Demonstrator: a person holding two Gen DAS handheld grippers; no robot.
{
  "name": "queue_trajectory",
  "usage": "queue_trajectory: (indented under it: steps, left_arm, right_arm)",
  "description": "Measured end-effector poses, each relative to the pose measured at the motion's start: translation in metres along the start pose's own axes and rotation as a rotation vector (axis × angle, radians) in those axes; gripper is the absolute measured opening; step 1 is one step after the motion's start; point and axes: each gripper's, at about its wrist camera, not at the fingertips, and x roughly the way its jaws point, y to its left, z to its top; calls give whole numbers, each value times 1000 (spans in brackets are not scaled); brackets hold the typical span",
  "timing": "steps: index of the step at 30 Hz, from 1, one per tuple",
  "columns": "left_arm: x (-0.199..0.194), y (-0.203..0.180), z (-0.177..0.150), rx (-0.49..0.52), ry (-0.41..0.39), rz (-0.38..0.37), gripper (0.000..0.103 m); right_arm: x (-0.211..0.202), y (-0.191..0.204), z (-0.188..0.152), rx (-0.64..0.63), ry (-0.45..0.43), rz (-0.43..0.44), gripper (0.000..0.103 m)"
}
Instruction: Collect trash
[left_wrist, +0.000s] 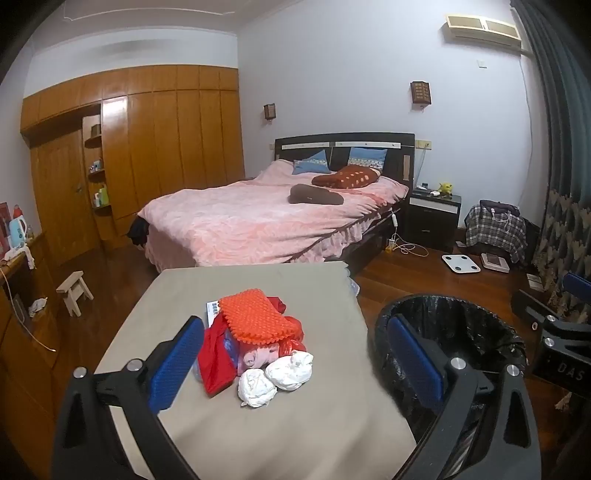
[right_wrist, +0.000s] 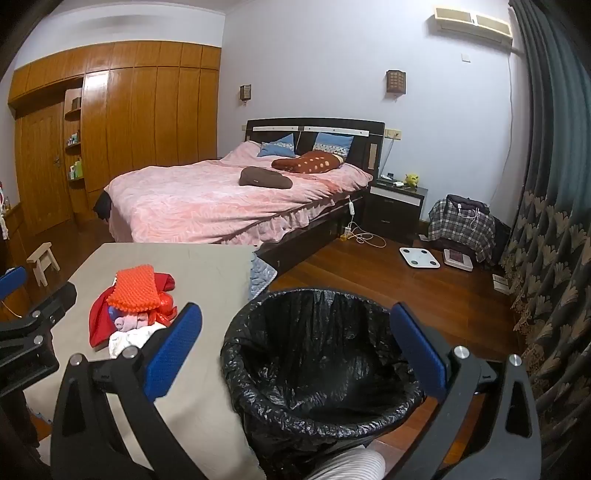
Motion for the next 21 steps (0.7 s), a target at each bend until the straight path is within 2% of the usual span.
queue_trajectory:
  steps: [21]
  left_arm:
    - [0, 1, 0, -5, 3, 1, 97]
  right_arm:
    - [0, 4, -1, -2, 6, 0, 99]
